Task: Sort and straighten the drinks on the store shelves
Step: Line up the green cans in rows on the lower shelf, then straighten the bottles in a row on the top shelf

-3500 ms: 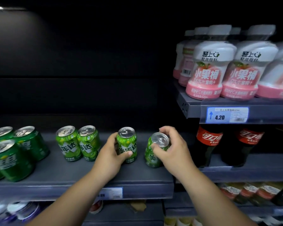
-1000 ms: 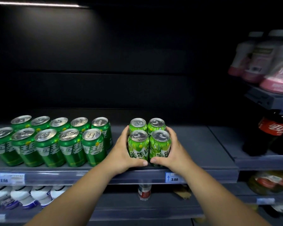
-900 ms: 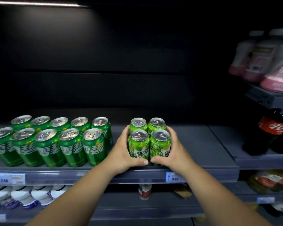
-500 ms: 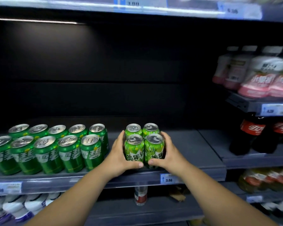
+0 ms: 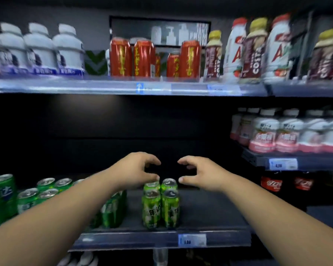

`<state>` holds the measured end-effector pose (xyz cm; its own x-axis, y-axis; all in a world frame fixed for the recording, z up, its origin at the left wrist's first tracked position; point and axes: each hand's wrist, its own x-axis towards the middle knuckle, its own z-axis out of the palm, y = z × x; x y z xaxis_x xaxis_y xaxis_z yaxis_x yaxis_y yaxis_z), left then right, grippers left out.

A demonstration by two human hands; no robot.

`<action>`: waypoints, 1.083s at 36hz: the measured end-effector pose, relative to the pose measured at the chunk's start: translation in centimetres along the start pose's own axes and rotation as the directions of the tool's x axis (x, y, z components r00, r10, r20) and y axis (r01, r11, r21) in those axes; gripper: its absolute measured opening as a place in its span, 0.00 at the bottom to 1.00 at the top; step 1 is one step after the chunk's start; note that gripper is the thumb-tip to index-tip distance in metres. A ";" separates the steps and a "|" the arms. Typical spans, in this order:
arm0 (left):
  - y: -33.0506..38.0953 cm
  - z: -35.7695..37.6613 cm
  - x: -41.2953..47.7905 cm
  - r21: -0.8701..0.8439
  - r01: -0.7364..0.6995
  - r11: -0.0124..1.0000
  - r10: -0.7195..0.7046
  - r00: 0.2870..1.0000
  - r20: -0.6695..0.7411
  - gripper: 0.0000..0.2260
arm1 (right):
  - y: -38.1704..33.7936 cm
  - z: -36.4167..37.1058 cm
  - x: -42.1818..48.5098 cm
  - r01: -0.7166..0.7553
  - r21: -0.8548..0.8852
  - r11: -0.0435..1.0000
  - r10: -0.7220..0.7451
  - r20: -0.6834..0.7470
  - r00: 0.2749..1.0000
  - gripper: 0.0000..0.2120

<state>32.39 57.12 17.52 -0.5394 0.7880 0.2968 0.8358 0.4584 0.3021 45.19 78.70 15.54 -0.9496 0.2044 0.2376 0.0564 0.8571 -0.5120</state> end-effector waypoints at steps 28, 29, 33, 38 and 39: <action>18.3 -13.0 -2.3 0.012 -0.069 0.998 0.070 0.994 -0.082 0.13 | -5.0 -21.8 -11.7 0.009 -0.110 0.994 -0.033 -0.220 0.975 0.16; 18.6 -13.4 -2.1 0.000 -0.073 0.997 0.073 0.994 -0.080 0.13 | -5.2 -22.3 -11.7 0.012 -0.113 0.993 -0.037 -0.218 0.975 0.16; 19.5 -14.4 -0.5 -0.053 -0.099 0.994 0.094 0.992 -0.088 0.12 | -5.9 -24.0 -11.4 0.016 -0.175 0.984 -0.059 -0.243 0.968 0.15; 20.7 -14.5 3.0 -0.049 -0.186 0.981 0.176 0.971 -0.162 0.11 | -5.4 -25.7 -10.2 -0.029 -0.277 0.960 -0.070 -0.341 0.938 0.15; 20.8 -14.3 3.8 -0.050 -0.206 0.977 0.194 0.964 -0.181 0.11 | -5.0 -26.0 -10.0 -0.047 -0.279 0.959 -0.060 -0.363 0.930 0.15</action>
<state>46.29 63.81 37.94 -0.3761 0.7745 0.5087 0.9230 0.2650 0.2789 62.39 84.64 37.19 -0.7747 0.3103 0.5510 0.1850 0.9444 -0.2717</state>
